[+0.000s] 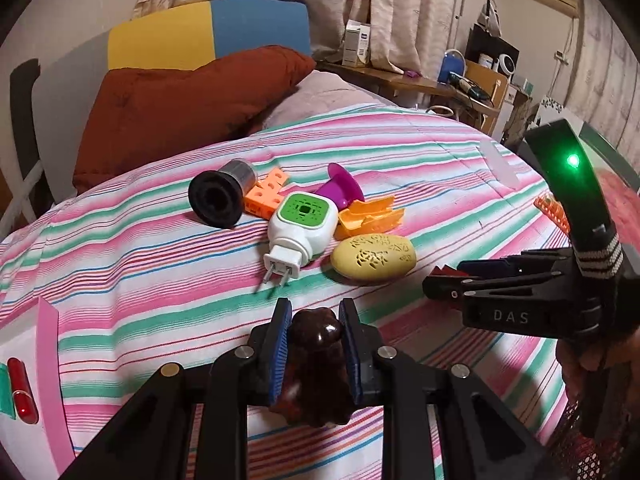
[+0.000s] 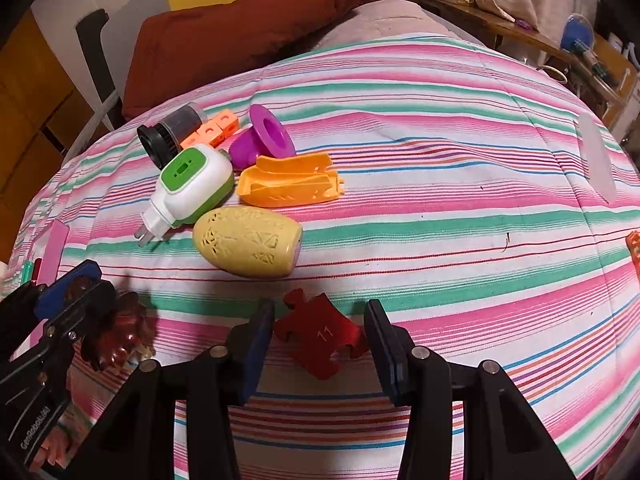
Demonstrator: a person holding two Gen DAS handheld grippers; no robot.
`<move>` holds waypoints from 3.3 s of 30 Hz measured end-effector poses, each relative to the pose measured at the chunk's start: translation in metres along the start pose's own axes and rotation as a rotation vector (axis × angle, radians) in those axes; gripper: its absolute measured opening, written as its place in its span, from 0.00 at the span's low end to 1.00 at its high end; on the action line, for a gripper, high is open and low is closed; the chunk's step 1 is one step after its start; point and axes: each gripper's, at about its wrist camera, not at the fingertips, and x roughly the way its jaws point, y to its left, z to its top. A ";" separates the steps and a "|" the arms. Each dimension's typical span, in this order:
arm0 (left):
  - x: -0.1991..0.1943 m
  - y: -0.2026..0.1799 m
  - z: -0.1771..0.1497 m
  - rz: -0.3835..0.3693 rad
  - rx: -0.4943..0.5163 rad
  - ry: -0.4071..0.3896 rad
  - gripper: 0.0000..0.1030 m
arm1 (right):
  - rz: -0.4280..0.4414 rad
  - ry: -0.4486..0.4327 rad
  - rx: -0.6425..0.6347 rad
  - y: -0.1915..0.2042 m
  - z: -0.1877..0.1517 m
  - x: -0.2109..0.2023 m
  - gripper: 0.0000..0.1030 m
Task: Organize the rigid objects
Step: 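Grasp the brown peg brush with the left tool while the right tool grasps the red puzzle piece, then carry the brown brush into the tray and open the left tool while the right tool carries the puzzle piece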
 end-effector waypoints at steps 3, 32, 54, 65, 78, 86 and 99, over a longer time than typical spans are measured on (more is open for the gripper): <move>0.003 -0.002 -0.006 0.033 0.014 0.026 0.23 | -0.001 0.002 0.001 0.001 0.000 0.001 0.46; -0.109 0.156 -0.076 0.153 -0.320 -0.053 0.23 | -0.047 -0.014 -0.085 0.012 -0.007 0.005 0.46; -0.139 0.227 -0.133 0.218 -0.494 -0.050 0.18 | -0.045 -0.036 -0.136 0.020 -0.014 0.000 0.46; -0.154 0.212 -0.140 0.103 -0.543 -0.059 0.34 | -0.039 -0.033 -0.142 0.024 -0.015 0.000 0.46; -0.132 0.192 -0.152 0.000 -0.559 0.066 0.47 | -0.028 -0.032 -0.139 0.026 -0.015 0.000 0.46; -0.136 0.201 -0.154 0.086 -0.525 0.008 0.34 | 0.034 -0.123 -0.173 0.042 -0.019 -0.021 0.46; -0.149 0.241 -0.156 0.305 -0.476 -0.009 0.33 | 0.156 -0.165 -0.236 0.092 -0.038 -0.035 0.46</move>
